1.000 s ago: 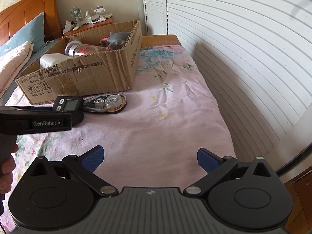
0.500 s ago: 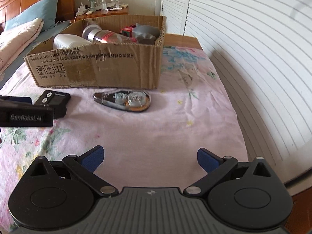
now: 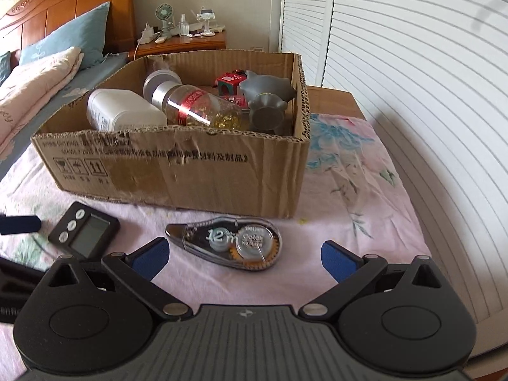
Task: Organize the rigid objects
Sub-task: 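Move the left gripper to the black digital timer while the right approaches the correction tape, then grasp the black timer with the left gripper while the right grasps the correction tape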
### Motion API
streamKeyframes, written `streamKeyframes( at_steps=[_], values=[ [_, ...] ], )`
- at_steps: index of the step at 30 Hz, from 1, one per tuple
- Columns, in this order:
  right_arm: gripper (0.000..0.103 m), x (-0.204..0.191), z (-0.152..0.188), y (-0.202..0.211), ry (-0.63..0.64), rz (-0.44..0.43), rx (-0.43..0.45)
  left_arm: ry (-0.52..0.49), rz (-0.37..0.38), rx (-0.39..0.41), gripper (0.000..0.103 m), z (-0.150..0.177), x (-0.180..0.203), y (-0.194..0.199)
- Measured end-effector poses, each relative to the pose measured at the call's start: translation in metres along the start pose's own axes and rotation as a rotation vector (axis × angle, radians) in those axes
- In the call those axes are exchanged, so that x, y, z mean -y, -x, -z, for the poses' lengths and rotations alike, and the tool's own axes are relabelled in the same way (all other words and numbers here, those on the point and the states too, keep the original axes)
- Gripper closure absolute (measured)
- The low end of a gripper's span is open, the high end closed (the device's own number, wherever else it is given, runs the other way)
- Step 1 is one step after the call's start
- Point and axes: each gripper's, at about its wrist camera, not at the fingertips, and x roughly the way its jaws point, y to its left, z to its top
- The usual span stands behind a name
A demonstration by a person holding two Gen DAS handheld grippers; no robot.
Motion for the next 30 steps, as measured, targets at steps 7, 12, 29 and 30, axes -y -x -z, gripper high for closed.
streamKeyframes(
  at_steps=[7, 12, 29, 30],
  values=[
    [0.0, -0.013, -0.009, -0.017, -0.017, 0.02, -0.005, -0.028, 0.023, -0.006, 0.001, 0.001, -0.002, 0.003],
    [0.0, -0.018, -0.008, -0.028, 0.004, 0.065, -0.032, -0.035, 0.031, -0.003, 0.001, 0.002, -0.003, 0.004],
    [0.0, 0.01, 0.011, -0.015, -0.004, 0.057, 0.004, 0.003, -0.002, 0.006, 0.0, -0.003, -0.001, -0.002],
    [0.0, 0.01, 0.011, -0.015, -0.004, 0.057, 0.006, 0.01, -0.009, 0.004, 0.0, -0.004, 0.0, -0.003]
  ],
)
